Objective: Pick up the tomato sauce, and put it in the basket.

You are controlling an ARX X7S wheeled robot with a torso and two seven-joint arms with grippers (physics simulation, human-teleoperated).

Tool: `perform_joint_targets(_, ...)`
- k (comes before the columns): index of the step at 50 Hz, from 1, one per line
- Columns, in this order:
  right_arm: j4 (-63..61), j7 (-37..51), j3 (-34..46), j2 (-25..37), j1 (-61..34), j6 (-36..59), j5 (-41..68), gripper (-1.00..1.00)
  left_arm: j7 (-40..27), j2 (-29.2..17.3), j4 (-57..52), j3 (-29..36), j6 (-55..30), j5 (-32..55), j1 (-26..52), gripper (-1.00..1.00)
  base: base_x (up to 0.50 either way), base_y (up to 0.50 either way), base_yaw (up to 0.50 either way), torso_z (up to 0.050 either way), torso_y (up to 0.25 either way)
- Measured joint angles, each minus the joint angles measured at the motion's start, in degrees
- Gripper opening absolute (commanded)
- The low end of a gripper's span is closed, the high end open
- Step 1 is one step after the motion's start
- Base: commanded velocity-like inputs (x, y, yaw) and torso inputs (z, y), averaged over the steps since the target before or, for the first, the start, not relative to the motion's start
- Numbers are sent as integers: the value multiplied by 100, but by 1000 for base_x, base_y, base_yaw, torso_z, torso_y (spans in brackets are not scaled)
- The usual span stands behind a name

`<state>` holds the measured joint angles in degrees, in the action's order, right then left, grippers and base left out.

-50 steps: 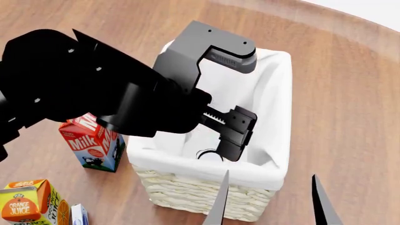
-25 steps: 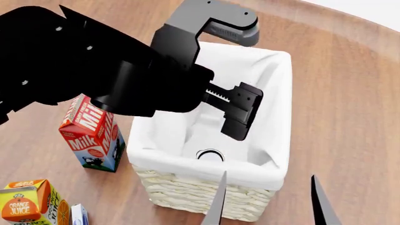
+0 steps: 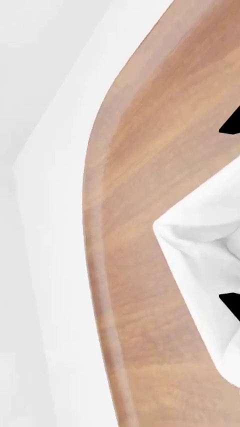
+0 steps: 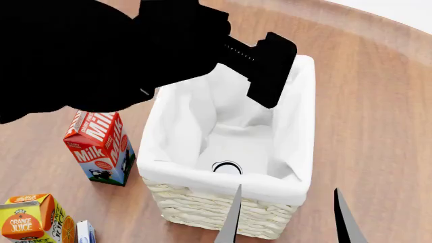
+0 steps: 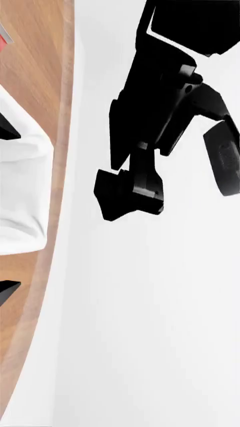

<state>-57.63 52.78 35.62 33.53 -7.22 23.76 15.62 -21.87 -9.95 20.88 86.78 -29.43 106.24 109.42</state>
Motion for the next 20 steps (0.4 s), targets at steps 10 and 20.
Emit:
perform_joint_targets(10,19,20,40,-1,-22,0,-5,100,-1091,-825,-1570,-72,742,-840,-141,100,0,0,0,0,0)
perform_joint_targets(20,0,50,105,-27,-77,76,-12,100,-1987,-1625,-2685,-22,1276,-1508,-537,100,0,0,0,0,0)
